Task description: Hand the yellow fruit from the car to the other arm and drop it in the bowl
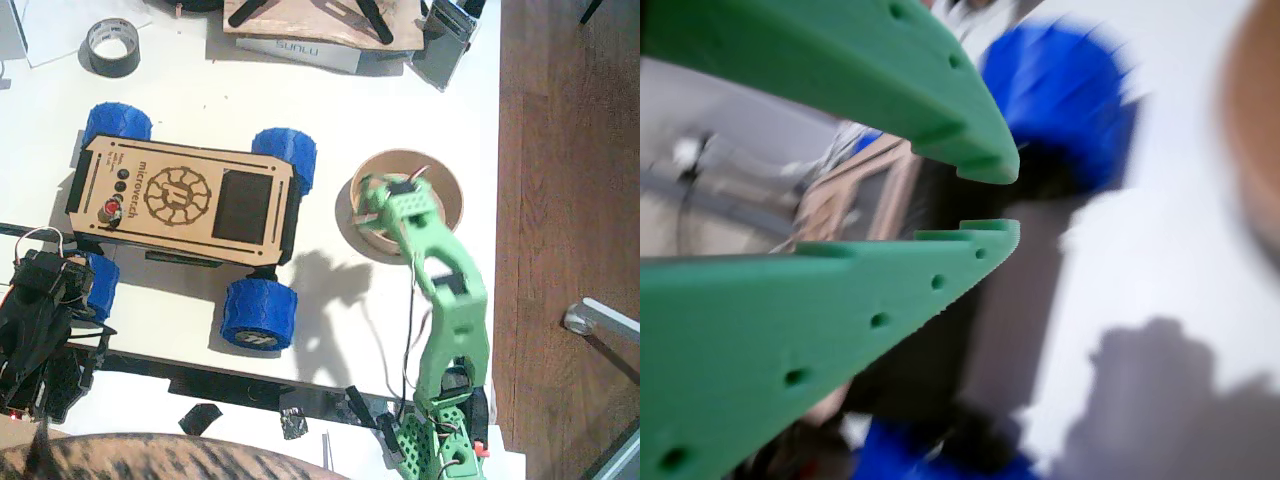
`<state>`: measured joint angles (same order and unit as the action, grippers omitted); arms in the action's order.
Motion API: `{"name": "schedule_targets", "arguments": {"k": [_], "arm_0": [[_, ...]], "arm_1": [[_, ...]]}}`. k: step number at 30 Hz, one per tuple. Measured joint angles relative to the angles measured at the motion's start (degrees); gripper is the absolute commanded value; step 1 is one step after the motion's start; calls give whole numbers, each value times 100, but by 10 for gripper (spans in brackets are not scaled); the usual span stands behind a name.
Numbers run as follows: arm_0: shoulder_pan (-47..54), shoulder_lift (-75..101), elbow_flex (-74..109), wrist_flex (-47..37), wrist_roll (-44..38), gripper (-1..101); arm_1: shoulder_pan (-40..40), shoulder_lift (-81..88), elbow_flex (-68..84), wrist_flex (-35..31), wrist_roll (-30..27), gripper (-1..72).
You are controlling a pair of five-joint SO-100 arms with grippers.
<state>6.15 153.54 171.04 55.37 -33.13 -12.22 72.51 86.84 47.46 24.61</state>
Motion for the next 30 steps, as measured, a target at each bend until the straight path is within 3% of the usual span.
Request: {"name": "schedule_targets", "arguments": {"k": [10,17,25,30], "arm_0": [[0,0,0,0,0,7],[0,0,0,0,0,10],[0,0,0,0,0,15],[0,0,0,0,0,18]], "arm_1": [[-404,3858,3955,-1266,-580,-1],[-510,6565,6275,-1775,-1037,-1],[-527,8561,7770,-1644,-1327,-1],[-703,9422,7998,-756,-1336,-1]]}}
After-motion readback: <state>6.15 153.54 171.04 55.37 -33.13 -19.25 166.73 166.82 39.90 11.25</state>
